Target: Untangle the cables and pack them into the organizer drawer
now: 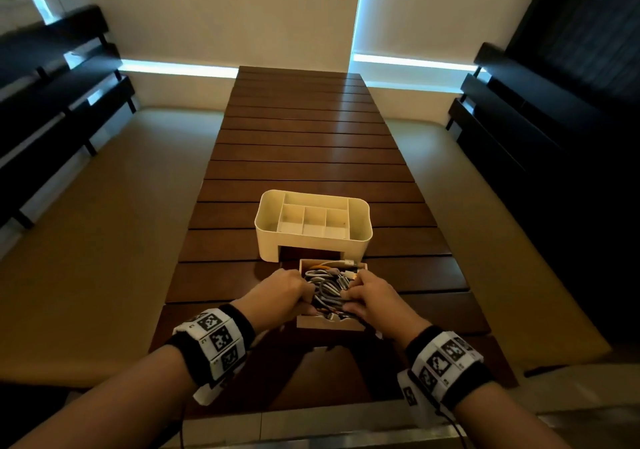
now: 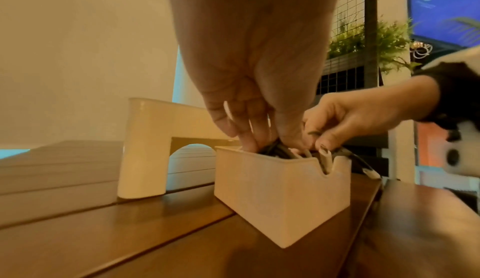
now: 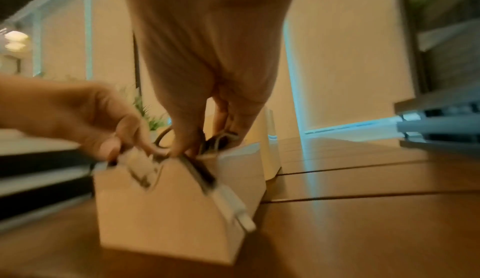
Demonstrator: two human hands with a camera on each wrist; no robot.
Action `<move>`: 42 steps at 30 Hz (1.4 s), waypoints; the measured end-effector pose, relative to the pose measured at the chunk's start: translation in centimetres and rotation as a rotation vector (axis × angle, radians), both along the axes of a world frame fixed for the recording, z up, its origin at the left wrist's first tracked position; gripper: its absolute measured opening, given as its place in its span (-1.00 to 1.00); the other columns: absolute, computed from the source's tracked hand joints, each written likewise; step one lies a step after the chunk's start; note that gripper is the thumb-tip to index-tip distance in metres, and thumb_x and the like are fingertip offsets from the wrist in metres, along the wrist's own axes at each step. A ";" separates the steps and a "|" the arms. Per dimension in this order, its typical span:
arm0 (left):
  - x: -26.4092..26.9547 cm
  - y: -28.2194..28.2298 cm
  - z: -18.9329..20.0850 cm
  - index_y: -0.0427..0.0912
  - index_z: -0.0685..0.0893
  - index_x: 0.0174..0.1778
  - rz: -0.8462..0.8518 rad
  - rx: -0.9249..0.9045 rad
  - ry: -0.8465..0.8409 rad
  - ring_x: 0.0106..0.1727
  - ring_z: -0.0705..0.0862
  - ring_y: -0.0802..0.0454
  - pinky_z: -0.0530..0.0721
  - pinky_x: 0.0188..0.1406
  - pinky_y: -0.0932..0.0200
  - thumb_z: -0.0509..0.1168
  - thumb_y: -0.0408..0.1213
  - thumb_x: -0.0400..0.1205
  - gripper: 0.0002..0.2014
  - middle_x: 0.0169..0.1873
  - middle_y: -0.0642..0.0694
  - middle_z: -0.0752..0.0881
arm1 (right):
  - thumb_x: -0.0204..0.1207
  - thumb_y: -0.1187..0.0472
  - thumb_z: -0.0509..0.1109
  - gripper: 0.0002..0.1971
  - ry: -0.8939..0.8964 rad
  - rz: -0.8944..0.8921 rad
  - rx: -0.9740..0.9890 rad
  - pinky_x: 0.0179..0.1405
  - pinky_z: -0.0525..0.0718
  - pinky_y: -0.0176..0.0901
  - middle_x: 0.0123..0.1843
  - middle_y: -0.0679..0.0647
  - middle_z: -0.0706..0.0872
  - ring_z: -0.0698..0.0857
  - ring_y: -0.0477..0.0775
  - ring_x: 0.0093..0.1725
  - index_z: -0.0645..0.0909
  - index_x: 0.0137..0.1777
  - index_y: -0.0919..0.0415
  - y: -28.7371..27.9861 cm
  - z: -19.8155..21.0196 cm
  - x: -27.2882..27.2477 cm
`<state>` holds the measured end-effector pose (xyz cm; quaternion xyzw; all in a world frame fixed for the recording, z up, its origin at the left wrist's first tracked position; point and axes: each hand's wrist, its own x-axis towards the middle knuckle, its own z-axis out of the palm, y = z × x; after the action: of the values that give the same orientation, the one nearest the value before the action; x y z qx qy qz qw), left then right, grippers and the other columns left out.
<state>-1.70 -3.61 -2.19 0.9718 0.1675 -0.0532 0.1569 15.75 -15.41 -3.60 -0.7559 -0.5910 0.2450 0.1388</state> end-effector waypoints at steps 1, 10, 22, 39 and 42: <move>0.3 0.0 0.0 -0.16 0.66 0.10 -0.012 0.075 0.047 0.15 0.59 -0.02 0.47 0.12 0.13 0.23 -0.05 0.67 -0.73 0.07 -0.09 0.68 | 0.56 0.03 0.37 -0.67 0.013 0.030 -0.067 0.27 0.53 -0.17 0.11 0.05 0.48 0.48 -0.07 0.11 0.67 0.21 0.22 0.2 0.5 0.1; 2.0 -1.4 0.5 -0.24 0.63 0.13 -0.045 0.318 0.282 0.18 0.59 -0.15 0.50 0.13 0.01 0.16 -0.30 0.69 -0.80 0.10 -0.21 0.69 | 0.37 0.31 0.54 -0.85 -0.013 0.000 -0.137 0.20 0.61 -0.12 0.08 -0.01 0.58 0.60 0.05 0.15 0.65 -0.16 0.11 2.7 1.2 0.4; 5.3 -0.8 -0.4 -0.19 0.35 0.43 0.098 0.369 0.120 0.24 0.49 -0.20 0.48 0.08 0.00 0.26 -0.36 0.60 -0.54 0.24 -0.23 0.52 | 0.61 0.29 0.23 -0.78 -0.416 0.047 -0.066 0.02 0.59 -0.03 0.18 0.17 0.64 0.65 0.21 0.16 0.57 0.21 0.27 2.6 -0.3 -2.5; 4.4 -1.3 -1.3 -0.28 0.13 0.64 -0.037 0.266 0.196 0.55 0.26 -0.23 0.36 0.51 -0.03 0.06 -0.54 0.67 -0.42 0.64 -0.27 0.15 | 0.26 0.17 0.64 -0.47 0.180 -0.281 -0.488 -0.25 0.75 -0.15 0.04 0.01 0.61 0.74 0.08 -0.08 0.44 0.14 0.11 -1.5 2.3 0.7; 4.2 -1.4 -1.6 -0.23 0.13 0.65 0.005 0.210 0.170 0.56 0.22 -0.22 0.34 0.52 -0.02 0.06 -0.56 0.66 -0.41 0.65 -0.21 0.15 | 0.29 0.27 0.61 -0.49 0.093 -0.333 -0.383 -0.04 0.79 0.03 0.19 0.12 0.65 0.75 0.15 0.03 0.53 0.23 0.14 -2.2 -0.4 -0.1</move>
<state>2.48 -5.01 -3.83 0.9745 0.1872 -0.1173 0.0399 15.62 -17.57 -3.97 -0.8432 -0.3945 0.3605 0.0586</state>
